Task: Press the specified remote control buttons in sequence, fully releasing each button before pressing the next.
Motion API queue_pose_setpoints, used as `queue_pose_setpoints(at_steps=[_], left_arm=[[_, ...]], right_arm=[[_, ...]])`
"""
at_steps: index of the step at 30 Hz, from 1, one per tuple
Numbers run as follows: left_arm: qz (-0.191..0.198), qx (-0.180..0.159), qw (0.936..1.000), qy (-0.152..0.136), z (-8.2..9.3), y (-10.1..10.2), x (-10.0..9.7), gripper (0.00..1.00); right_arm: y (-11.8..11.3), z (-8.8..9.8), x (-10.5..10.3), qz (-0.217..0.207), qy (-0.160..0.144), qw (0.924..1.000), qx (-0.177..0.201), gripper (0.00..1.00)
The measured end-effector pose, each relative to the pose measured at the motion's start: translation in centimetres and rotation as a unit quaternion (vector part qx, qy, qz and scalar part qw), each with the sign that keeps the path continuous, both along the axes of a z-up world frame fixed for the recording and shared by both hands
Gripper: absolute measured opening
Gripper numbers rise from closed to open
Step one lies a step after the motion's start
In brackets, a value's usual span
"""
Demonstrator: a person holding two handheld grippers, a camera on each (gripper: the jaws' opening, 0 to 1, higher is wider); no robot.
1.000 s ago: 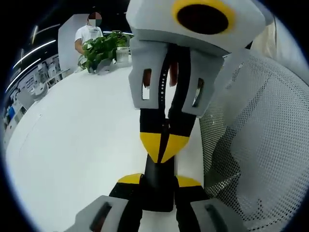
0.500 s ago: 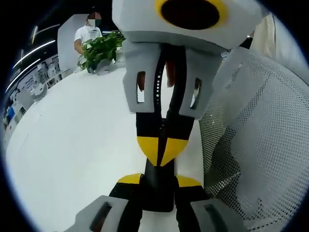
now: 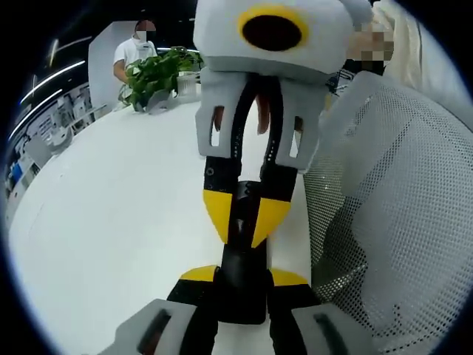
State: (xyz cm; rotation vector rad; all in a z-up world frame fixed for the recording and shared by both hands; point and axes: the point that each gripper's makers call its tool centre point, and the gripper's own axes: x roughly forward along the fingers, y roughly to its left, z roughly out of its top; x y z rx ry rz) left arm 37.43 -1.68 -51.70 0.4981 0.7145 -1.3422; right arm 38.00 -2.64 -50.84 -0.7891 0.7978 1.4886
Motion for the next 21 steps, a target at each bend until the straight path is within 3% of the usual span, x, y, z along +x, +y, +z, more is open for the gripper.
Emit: queue_pose_setpoints(at_steps=[3,5,7,10,21], left_arm=[[-0.001,0.000,1.0000,0.000,0.0,0.0,0.0,0.25],[0.000,-0.001,1.0000,0.001,0.0,0.0,0.0,0.25],[-0.001,-0.001,1.0000,0.000,0.0,0.0,0.0,0.25],[-0.004,-0.001,1.0000,-0.003,0.1,0.0,0.0,0.25],[-0.001,-0.004,1.0000,0.000,0.2,0.0,-0.2,0.25]], right_arm=[[-0.7,-0.3,-0.4,0.000,0.022,0.9998,0.001,0.21],[-0.9,-0.5,-0.5,0.008,0.008,0.9999,0.000,0.25],[-2.3,-1.6,-0.4,0.029,-0.011,0.9985,-0.045,0.26],[-1.9,-1.4,-0.4,0.015,-0.011,0.9995,-0.025,0.25],[-4.0,-1.3,-0.2,-0.020,-0.019,0.9996,-0.001,0.25]])
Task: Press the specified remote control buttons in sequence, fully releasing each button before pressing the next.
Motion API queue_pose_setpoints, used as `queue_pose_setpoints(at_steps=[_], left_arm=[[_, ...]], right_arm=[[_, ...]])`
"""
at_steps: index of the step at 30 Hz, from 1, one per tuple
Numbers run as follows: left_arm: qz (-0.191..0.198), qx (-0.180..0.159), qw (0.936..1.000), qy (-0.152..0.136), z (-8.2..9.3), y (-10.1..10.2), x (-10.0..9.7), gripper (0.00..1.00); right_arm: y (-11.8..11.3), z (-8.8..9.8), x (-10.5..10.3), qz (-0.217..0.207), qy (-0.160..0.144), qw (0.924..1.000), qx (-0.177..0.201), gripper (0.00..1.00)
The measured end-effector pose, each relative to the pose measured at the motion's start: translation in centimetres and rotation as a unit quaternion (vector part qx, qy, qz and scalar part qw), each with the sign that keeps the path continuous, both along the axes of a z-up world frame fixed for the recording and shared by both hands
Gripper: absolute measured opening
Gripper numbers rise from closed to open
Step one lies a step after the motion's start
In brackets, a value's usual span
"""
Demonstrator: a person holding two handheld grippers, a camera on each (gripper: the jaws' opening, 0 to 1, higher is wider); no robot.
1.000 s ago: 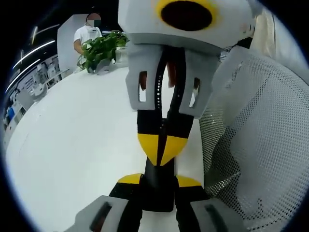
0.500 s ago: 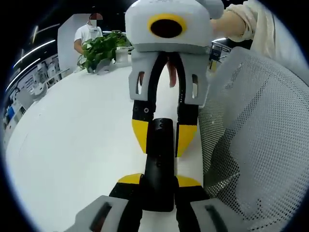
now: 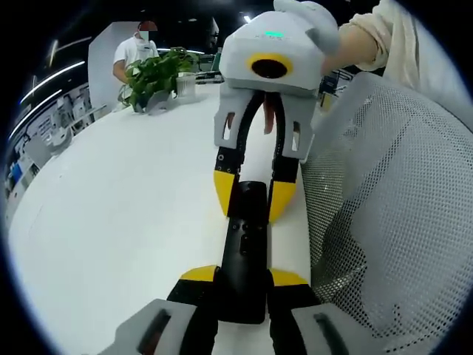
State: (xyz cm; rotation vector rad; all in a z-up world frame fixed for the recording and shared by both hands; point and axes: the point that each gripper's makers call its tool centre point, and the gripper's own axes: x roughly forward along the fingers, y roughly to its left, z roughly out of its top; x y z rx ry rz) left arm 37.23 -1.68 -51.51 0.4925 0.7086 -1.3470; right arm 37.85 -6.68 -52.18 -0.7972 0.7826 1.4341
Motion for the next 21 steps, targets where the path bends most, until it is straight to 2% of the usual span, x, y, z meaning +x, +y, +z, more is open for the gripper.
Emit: queue_pose_setpoints(at_steps=[10,18,21], left_arm=[[-0.003,-0.001,1.0000,-0.001,-0.1,-0.1,0.0,0.25],[-0.009,0.004,1.0000,-0.002,-0.1,-0.1,0.0,0.25],[-0.011,0.009,0.9999,-0.004,-0.1,-0.1,0.0,0.25]], right_arm=[[-2.1,0.0,0.1,-0.031,-0.001,0.9995,0.007,0.25],[-2.0,0.1,0.0,-0.050,-0.009,0.9987,0.003,0.25],[-2.1,0.0,0.1,-0.062,0.000,0.9981,0.003,0.26]])
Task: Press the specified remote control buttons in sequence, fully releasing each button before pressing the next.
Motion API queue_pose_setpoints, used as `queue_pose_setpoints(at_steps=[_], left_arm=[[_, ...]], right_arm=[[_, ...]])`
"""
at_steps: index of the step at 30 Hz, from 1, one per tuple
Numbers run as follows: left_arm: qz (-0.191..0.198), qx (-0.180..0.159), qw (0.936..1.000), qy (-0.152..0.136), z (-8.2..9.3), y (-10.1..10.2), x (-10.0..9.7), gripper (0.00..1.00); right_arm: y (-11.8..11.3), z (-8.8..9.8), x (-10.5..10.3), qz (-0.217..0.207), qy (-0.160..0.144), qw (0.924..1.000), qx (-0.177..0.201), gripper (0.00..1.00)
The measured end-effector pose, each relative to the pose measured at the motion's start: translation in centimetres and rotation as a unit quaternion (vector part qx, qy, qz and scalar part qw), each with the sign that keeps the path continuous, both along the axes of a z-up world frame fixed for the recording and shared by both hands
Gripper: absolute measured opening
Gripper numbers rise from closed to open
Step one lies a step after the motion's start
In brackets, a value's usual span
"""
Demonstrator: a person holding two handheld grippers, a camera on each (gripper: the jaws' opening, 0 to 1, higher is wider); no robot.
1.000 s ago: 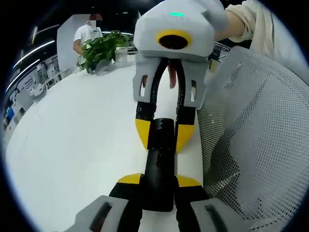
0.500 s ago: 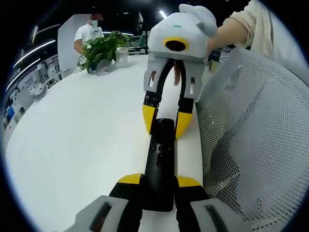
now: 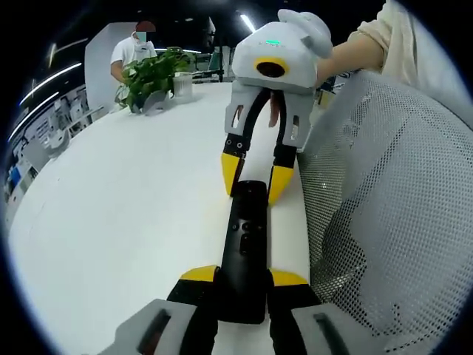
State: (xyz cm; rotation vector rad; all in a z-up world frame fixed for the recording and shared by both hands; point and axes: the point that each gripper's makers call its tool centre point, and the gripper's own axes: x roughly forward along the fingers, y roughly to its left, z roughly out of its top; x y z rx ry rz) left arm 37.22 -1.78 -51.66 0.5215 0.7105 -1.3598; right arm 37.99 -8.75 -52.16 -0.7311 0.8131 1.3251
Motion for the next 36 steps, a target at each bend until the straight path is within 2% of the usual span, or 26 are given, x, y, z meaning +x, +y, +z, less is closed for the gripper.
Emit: queue_pose_setpoints(at_steps=[4,5,7,10,13,17,20,22,28,29,31,32,33,35,36], left_arm=[[-0.007,0.005,0.9999,-0.008,-0.1,0.0,0.0,0.24],[-0.008,0.005,0.9999,-0.008,-0.1,0.0,0.0,0.24],[-0.013,0.011,0.9998,-0.013,-0.1,0.0,-0.1,0.24],[-0.016,0.014,0.9996,-0.018,-0.2,-0.1,-0.1,0.24],[-0.019,0.017,0.9995,-0.019,-0.2,-0.1,-0.1,0.24],[-0.011,0.011,0.9997,-0.019,-0.1,-0.1,-0.1,0.24],[-0.011,0.015,0.9996,-0.021,-0.1,-0.2,-0.1,0.24],[-0.006,0.019,0.9996,-0.019,-0.1,-0.2,-0.1,0.24],[0.002,0.032,0.9993,-0.017,-0.1,-0.4,0.0,0.25],[0.021,0.029,0.9993,-0.007,0.0,-0.5,0.1,0.25],[0.036,0.029,0.9989,0.000,0.0,-0.4,0.4,0.26],[0.059,0.029,0.9977,0.020,0.1,-0.3,0.4,0.27],[0.066,0.022,0.9972,0.027,0.3,-0.4,0.4,0.29],[0.083,-0.024,0.9962,0.015,2.0,-1.1,1.1,0.38],[0.097,-0.054,0.9937,0.015,3.3,-1.4,1.5,0.45]], right_arm=[[0.1,0.0,0.0,0.003,0.008,0.9998,-0.018,0.26],[-0.1,-0.1,-0.1,0.008,0.016,0.9989,-0.043,0.26],[0.6,-0.1,-0.1,0.022,0.027,0.9974,-0.064,0.26],[2.0,0.0,-0.1,0.011,0.037,0.9977,-0.056,0.26],[1.7,-0.1,-0.2,-0.001,0.035,0.9977,-0.058,0.26],[1.7,-0.1,-0.2,-0.035,0.033,0.9986,-0.024,0.27],[1.7,-0.1,-0.3,-0.014,0.023,0.9991,-0.033,0.26],[1.6,-0.2,-0.2,0.009,0.003,0.9987,-0.051,0.26],[1.5,-0.3,-0.3,-0.010,0.007,0.9991,-0.041,0.26],[1.4,-0.3,-0.3,-0.011,0.007,0.9992,-0.038,0.26],[1.5,-0.2,-0.3,-0.018,0.007,0.9993,-0.031,0.26],[1.6,-0.2,-0.3,-0.018,0.006,0.9993,-0.031,0.26],[1.6,-0.2,-0.3,-0.021,0.007,0.9993,-0.030,0.26],[1.6,-0.2,-0.2,-0.025,0.008,0.9992,-0.029,0.26],[1.6,-0.2,-0.2,-0.028,0.009,0.9992,-0.028,0.26]])
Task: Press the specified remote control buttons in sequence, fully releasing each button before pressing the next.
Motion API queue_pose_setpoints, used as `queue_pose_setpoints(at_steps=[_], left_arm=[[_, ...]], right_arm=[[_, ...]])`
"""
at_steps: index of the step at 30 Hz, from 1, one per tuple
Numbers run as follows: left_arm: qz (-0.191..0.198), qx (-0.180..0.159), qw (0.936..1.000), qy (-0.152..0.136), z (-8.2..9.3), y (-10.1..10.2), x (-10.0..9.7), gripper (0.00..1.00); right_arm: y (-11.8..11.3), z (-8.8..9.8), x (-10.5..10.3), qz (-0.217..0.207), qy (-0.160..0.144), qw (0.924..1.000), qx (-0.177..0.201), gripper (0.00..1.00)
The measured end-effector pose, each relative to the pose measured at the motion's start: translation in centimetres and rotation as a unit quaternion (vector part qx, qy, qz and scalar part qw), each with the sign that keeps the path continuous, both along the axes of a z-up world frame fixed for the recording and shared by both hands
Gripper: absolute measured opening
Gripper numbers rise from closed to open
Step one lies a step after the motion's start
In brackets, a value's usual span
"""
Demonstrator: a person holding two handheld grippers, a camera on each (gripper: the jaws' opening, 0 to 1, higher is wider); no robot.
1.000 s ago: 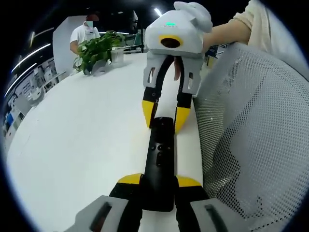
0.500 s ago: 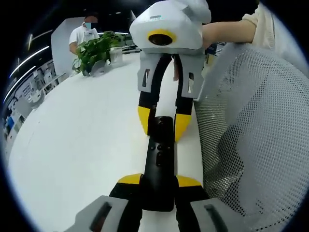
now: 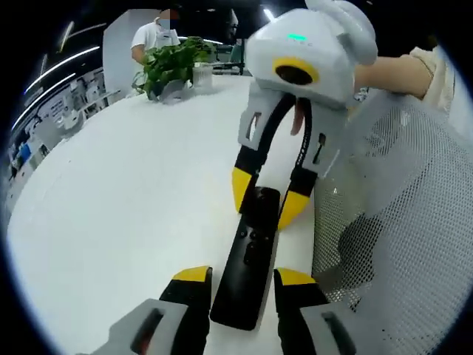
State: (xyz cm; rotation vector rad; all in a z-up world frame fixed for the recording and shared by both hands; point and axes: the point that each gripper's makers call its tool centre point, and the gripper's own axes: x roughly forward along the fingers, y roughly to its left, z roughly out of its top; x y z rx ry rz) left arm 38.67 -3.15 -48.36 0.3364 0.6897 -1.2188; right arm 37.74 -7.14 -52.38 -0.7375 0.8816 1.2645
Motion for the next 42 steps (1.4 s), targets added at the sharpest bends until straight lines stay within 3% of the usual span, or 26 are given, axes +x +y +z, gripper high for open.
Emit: queue_pose_setpoints(at_steps=[2,5,7,9,13,17,22,24,25,27,29,31,33,38,42], left_arm=[[0.038,-0.045,0.9982,0.014,2.1,-0.2,0.7,0.52],[0.071,-0.093,0.9931,-0.004,4.7,-0.1,1.9,0.71],[0.087,-0.103,0.9904,-0.030,6.1,0.3,2.6,0.87],[0.096,-0.107,0.9889,-0.037,6.9,0.5,2.7,0.98],[0.104,-0.103,0.9877,-0.056,9.0,1.1,2.6,1.00],[0.125,-0.117,0.9819,-0.081,11.2,1.6,2.8,1.00],[0.174,-0.181,0.9600,-0.123,15.5,2.7,2.5,1.00],[0.194,-0.190,0.9515,-0.145,16.4,3.5,2.2,1.00],[0.199,-0.175,0.9502,-0.164,16.4,4.0,2.2,1.00],[0.193,-0.112,0.9528,-0.207,15.4,5.4,1.8,1.00],[0.202,-0.091,0.9535,-0.204,14.7,6.2,1.1,1.00],[0.208,-0.100,0.9538,-0.192,14.6,6.5,0.4,1.00],[0.231,-0.124,0.9483,-0.178,14.7,7.0,-0.3,1.00],[0.265,-0.143,0.9367,-0.179,14.5,8.4,-1.2,1.00],[0.279,-0.151,0.9313,-0.179,14.2,8.6,-1.8,1.00]], right_arm=[[0.0,0.0,0.0,-0.002,0.001,1.0000,0.001,0.26],[0.0,0.0,0.0,-0.002,0.000,1.0000,0.002,0.26],[0.0,0.0,0.0,-0.001,0.001,1.0000,0.002,0.26],[0.0,0.0,0.0,0.000,0.000,1.0000,0.002,0.26],[0.0,0.1,0.0,0.002,0.000,1.0000,0.002,0.26],[0.0,0.1,0.0,0.003,0.001,1.0000,0.002,0.26],[0.0,0.1,0.1,0.003,-0.001,1.0000,0.002,0.26],[0.0,0.1,0.0,0.001,0.000,1.0000,0.002,0.26],[0.0,0.1,0.1,0.001,0.000,1.0000,0.003,0.26],[0.0,0.1,0.1,0.000,0.001,1.0000,0.004,0.26],[0.0,0.1,0.1,-0.002,0.002,1.0000,0.004,0.26],[0.0,0.1,0.1,-0.002,0.002,1.0000,0.004,0.26],[0.0,0.1,0.1,-0.003,0.003,1.0000,0.003,0.26],[0.0,0.1,0.1,-0.004,0.004,1.0000,0.005,0.26],[0.0,0.1,0.2,-0.016,0.011,0.9997,0.015,0.26]])
